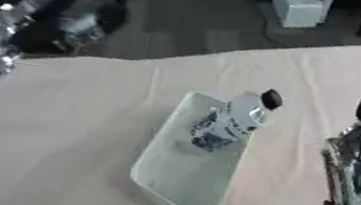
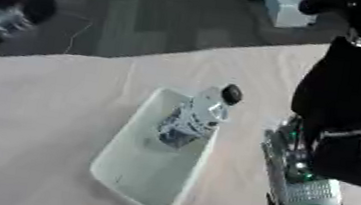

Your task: Pick up objects on the table and place them in the box.

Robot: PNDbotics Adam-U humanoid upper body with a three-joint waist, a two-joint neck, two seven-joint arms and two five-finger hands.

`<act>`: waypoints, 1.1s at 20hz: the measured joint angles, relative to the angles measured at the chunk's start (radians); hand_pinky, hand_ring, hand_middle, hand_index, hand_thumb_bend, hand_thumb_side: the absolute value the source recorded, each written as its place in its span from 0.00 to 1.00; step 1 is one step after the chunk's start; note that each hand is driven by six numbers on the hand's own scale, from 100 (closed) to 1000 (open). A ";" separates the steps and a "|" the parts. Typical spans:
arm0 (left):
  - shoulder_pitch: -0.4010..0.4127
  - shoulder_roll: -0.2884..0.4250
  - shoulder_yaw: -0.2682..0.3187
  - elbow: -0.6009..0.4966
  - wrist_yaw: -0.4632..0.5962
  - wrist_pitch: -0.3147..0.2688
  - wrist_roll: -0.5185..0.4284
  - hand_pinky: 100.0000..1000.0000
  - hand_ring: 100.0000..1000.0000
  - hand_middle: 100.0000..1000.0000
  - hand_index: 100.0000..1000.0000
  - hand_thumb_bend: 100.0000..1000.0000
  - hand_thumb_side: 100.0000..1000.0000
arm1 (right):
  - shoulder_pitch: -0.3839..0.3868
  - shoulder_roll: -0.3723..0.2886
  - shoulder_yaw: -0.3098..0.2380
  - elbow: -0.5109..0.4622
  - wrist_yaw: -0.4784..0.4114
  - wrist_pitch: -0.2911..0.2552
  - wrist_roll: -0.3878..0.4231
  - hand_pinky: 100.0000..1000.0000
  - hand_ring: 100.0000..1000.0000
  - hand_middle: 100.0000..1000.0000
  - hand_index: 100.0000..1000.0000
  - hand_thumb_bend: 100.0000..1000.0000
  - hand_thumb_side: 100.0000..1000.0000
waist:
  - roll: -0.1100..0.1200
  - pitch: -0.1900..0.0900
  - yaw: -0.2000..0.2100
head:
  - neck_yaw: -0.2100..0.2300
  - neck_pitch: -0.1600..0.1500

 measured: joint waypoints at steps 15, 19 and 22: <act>0.243 -0.343 0.044 -0.047 -0.159 -0.532 0.260 0.50 0.56 0.73 0.77 0.15 0.68 | 0.092 -0.124 -0.066 0.000 0.039 0.100 -0.056 0.34 0.47 0.52 0.60 0.00 1.00 | -0.097 -0.047 0.152 | -0.102 -0.065; 0.186 -0.352 0.024 -0.047 -0.164 -0.551 0.241 0.51 0.56 0.73 0.76 0.12 0.70 | 0.100 -0.134 -0.071 0.000 0.043 0.109 -0.061 0.34 0.47 0.52 0.60 0.00 1.00 | -0.109 -0.052 0.158 | -0.129 -0.092; 0.185 -0.352 0.019 -0.047 -0.154 -0.555 0.233 0.51 0.56 0.73 0.76 0.10 0.75 | 0.100 -0.135 -0.075 0.000 0.045 0.112 -0.065 0.35 0.47 0.52 0.60 0.00 1.00 | -0.114 -0.048 0.158 | -0.119 -0.106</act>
